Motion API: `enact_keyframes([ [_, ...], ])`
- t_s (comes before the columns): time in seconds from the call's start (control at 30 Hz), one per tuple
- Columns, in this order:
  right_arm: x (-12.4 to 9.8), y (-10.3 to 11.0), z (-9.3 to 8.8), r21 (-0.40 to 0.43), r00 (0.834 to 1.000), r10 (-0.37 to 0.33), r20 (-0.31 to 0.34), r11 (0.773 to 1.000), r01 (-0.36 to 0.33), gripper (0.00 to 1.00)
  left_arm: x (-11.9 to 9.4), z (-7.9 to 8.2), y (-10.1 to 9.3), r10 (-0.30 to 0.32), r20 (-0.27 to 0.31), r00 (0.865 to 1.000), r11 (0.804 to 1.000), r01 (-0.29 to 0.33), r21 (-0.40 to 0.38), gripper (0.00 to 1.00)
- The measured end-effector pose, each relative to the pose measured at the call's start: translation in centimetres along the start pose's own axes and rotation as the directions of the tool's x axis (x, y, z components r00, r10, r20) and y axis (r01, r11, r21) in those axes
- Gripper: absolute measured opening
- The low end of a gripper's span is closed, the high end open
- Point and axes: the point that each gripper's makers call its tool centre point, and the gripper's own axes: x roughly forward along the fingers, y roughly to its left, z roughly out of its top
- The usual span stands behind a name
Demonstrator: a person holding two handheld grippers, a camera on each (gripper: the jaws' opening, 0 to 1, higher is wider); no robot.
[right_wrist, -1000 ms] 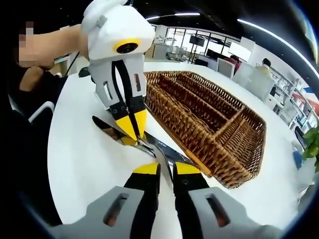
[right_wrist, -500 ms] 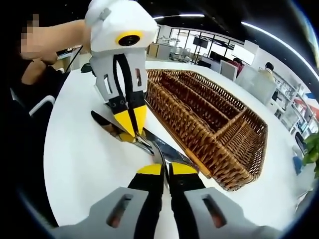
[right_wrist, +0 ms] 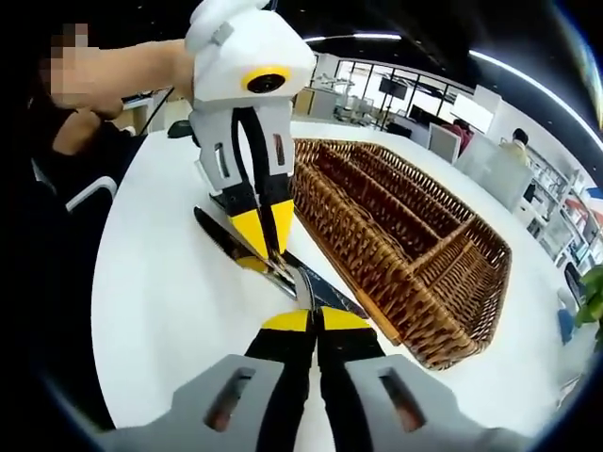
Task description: Arrange the knives, forks, and spoons in their matching storage slots by inserting each utensil handle-first until every utensil is classified and aligned in the correct compartment
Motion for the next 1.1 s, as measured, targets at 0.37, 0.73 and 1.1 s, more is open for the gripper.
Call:
enact_keyframes([
  [0.37,-1.7,-0.6,1.3,0.032,0.999,0.015,0.046,0.999,-0.016,0.00,-2.1,1.7,0.2,0.062,0.121,0.991,0.996,-0.054,-0.069,0.13],
  [0.73,-3.2,-1.4,2.9,0.082,0.995,-0.004,0.100,0.997,-0.004,0.00,-4.8,2.3,0.5,0.150,0.224,0.963,0.981,-0.117,-0.153,0.21],
  [1.1,-4.1,-2.4,5.7,0.085,0.988,-0.013,0.152,0.996,0.000,0.00,-9.0,3.2,2.5,0.299,0.353,0.886,0.934,-0.196,-0.299,0.42],
])
